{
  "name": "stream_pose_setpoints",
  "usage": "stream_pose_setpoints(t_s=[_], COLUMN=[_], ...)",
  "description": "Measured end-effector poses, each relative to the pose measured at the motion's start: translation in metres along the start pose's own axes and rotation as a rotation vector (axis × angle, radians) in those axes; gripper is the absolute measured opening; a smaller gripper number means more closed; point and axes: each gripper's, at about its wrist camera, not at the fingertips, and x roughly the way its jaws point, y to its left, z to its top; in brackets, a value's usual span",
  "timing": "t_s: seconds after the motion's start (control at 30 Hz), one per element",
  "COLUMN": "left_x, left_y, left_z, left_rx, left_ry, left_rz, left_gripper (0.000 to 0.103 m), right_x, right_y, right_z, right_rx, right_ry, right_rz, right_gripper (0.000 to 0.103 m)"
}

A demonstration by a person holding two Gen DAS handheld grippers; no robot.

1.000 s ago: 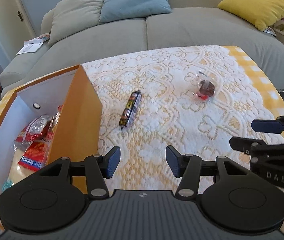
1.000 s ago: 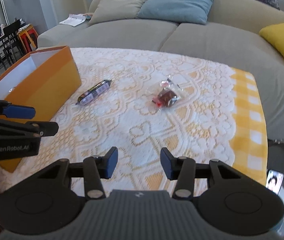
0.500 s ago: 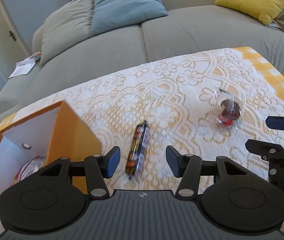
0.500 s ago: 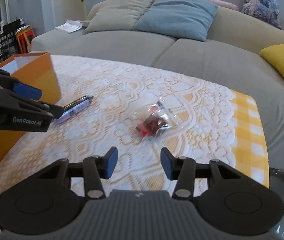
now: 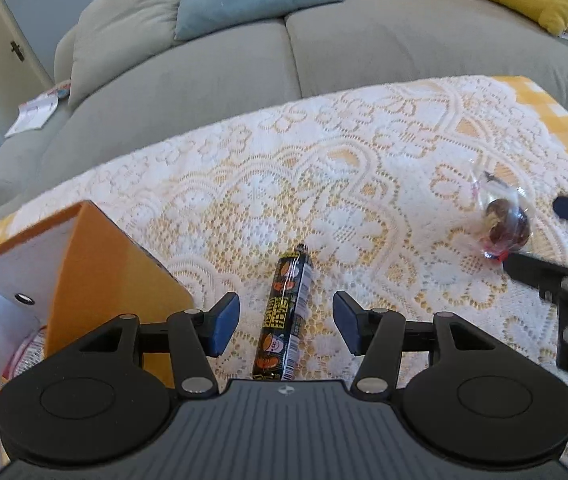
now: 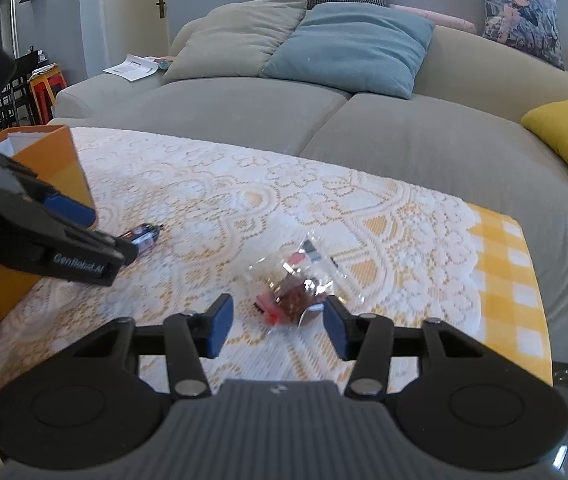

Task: Organize snacks
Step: 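Grasp the dark sausage stick with the left tool while the right tool grasps the clear candy bag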

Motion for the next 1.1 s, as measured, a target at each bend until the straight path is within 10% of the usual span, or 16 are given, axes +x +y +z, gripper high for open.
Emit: stream_pose_setpoints(t_s=[0.7, 0.87, 1.1], left_x=[0.016, 0.017, 0.006], left_y=[-0.004, -0.005, 0.002], left_z=[-0.003, -0.003, 0.002], left_rx=[-0.012, -0.006, -0.082], left_ry=[0.058, 0.066, 0.051], left_rz=[-0.018, -0.008, -0.054], left_gripper=[0.061, 0.026, 0.025], right_x=[0.039, 0.035, 0.036], right_y=[-0.011, -0.005, 0.007], right_z=[-0.005, -0.004, -0.004], right_rx=[0.028, -0.027, -0.136], right_ry=[0.079, 0.045, 0.004], right_rz=[-0.011, -0.043, -0.061], right_gripper=[0.069, 0.069, 0.069])
